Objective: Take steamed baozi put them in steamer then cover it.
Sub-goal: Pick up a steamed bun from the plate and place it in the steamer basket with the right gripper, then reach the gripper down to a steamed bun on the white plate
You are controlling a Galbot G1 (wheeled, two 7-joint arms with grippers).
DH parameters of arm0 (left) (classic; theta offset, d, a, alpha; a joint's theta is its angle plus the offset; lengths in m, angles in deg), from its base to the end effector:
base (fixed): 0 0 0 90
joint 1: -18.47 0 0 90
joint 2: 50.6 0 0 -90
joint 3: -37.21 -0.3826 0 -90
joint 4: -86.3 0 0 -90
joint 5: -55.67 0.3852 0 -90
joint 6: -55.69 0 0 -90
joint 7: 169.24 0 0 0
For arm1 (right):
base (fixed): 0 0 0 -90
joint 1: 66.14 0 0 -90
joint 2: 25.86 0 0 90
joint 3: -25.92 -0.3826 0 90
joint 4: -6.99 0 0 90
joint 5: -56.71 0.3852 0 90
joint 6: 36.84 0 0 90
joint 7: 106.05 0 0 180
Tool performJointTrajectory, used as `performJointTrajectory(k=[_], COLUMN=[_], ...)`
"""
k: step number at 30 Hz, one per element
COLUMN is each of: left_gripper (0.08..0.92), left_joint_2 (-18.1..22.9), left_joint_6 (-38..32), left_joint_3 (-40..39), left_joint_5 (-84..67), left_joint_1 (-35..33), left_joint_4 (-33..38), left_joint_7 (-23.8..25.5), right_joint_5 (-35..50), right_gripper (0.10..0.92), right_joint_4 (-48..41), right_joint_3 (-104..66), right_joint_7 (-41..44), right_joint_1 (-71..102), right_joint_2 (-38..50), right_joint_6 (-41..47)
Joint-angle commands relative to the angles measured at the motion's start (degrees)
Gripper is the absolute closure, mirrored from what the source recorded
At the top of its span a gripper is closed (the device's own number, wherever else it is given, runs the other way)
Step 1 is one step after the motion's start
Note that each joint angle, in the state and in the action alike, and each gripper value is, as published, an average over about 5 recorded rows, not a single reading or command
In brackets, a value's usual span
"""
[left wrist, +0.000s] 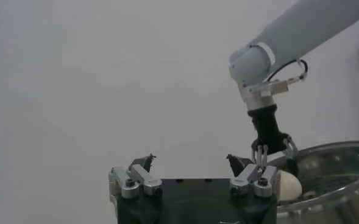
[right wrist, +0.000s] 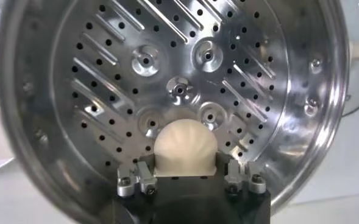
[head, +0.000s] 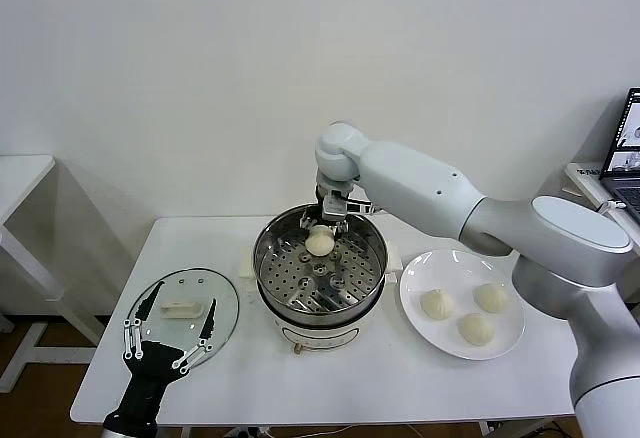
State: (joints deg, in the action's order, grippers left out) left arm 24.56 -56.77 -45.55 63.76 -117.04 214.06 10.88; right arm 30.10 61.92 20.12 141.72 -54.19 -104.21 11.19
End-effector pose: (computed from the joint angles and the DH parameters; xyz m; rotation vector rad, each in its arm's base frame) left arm 0.1175 0.0747 -0.3080 0.2417 2.8041 0.5652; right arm 0.6472 0.1852 -0.1044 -1.9931 0.2179 -2.3216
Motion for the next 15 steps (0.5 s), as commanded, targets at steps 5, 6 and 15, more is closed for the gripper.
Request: performJointTrajectory(k=[5, 6, 15], left_gripper=[0.177, 0.177, 0.177], left_joint_2=[-0.01, -0.01, -0.31], left_joint_6=[0.03, 0.04, 0.30], left_joint_3=[0.13, 0.13, -0.40], left_joint_5=[0.14, 0.13, 0.15], left_joint_1=[0.06, 0.10, 0.78], left_joint_4=[-0.08, -0.09, -0.51], left_joint_7=[-0.01, 0.00, 0.10], right_joint_5=[4.86, 7.30, 41.22], right_gripper=[0.205, 0.204, 0.203], right_joint_4=[2.45, 3.43, 8.43], right_joint_3=[-0.94, -1.18, 6.16], right_joint_7=[0.72, 1.33, 3.78], right_joint_1=[-1.88, -2.80, -15.25], right_joint_2=[2.78, 4.19, 21.17], right_joint_6=[2.11, 2.81, 24.68])
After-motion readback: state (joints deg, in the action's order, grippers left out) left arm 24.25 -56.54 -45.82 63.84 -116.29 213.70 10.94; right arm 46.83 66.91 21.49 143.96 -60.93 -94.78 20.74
